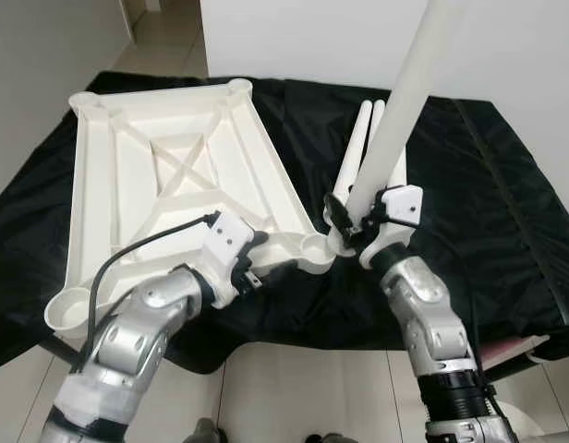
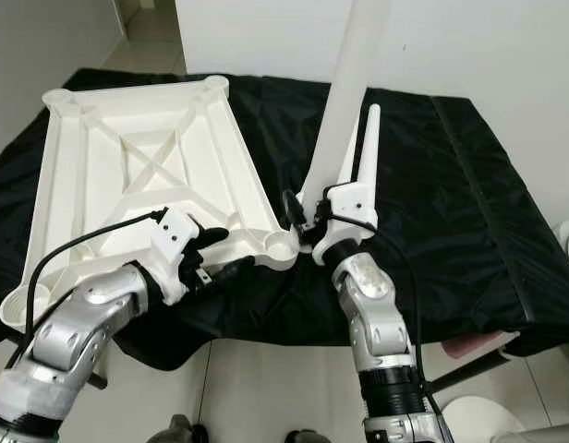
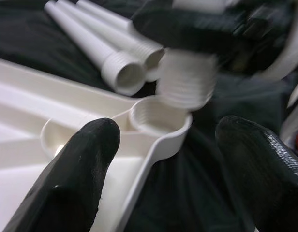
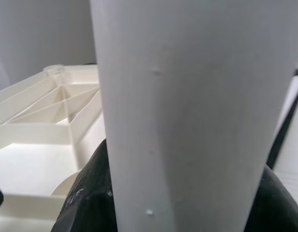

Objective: Building children table

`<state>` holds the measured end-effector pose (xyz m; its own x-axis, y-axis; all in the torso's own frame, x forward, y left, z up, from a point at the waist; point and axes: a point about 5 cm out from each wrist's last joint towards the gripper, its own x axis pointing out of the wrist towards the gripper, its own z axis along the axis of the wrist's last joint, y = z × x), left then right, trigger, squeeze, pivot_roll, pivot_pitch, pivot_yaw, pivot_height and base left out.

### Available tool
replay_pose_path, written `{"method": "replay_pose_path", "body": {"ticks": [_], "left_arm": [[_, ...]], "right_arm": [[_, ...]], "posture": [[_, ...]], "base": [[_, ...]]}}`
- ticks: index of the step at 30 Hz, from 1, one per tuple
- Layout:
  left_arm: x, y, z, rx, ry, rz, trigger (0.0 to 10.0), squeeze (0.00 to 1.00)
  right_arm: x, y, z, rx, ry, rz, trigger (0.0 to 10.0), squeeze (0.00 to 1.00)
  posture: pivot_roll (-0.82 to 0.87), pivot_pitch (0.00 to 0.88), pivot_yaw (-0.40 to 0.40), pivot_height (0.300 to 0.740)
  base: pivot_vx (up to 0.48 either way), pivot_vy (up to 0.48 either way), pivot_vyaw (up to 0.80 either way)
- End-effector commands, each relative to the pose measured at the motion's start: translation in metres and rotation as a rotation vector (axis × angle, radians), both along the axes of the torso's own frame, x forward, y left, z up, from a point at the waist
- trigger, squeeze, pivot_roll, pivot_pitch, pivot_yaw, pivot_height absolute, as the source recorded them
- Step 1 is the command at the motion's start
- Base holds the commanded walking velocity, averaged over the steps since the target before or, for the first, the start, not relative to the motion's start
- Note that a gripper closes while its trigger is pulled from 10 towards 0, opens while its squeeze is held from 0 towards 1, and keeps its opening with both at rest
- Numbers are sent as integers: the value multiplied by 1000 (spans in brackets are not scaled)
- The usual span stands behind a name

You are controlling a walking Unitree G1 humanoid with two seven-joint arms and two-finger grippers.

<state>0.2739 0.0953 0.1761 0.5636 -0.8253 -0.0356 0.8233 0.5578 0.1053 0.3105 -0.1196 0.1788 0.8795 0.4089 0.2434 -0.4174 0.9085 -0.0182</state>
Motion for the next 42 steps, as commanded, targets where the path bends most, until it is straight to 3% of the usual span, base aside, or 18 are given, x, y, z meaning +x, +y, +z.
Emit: {"method": "replay_pose_path", "body": {"ticks": [1, 10, 17, 24, 31, 42], "left_arm": [[-2, 0, 2, -14, 3, 6, 10000, 0], [-8, -4, 1, -16, 22, 46, 10000, 0], [-6, 1, 1, -9, 36, 75, 10000, 0], [-6, 5, 6, -20, 37, 92, 10000, 0], [-6, 6, 8, -20, 36, 109, 10000, 0], [-6, 8, 10, -24, 45, 112, 10000, 0]], "right_arm": [[1, 3, -4, -52, -16, 21, 10000, 0], [9, 14, -21, -98, 12, 55, 10000, 0], [17, 22, -26, -57, 39, 73, 10000, 0], [19, 30, -28, -167, -1, 130, 10000, 0], [12, 21, -44, -219, 14, 148, 10000, 0], [3, 14, -54, -201, 24, 146, 10000, 0]], "posture": [[74, 84, -36, 740], [88, 98, -34, 740], [98, 107, -36, 740], [102, 111, -43, 740], [104, 116, -45, 740], [98, 121, -31, 740]], "base": [[0, 0, 0], [0, 0, 0], [0, 0, 0], [0, 0, 0], [0, 0, 0], [0, 0, 0]]}}
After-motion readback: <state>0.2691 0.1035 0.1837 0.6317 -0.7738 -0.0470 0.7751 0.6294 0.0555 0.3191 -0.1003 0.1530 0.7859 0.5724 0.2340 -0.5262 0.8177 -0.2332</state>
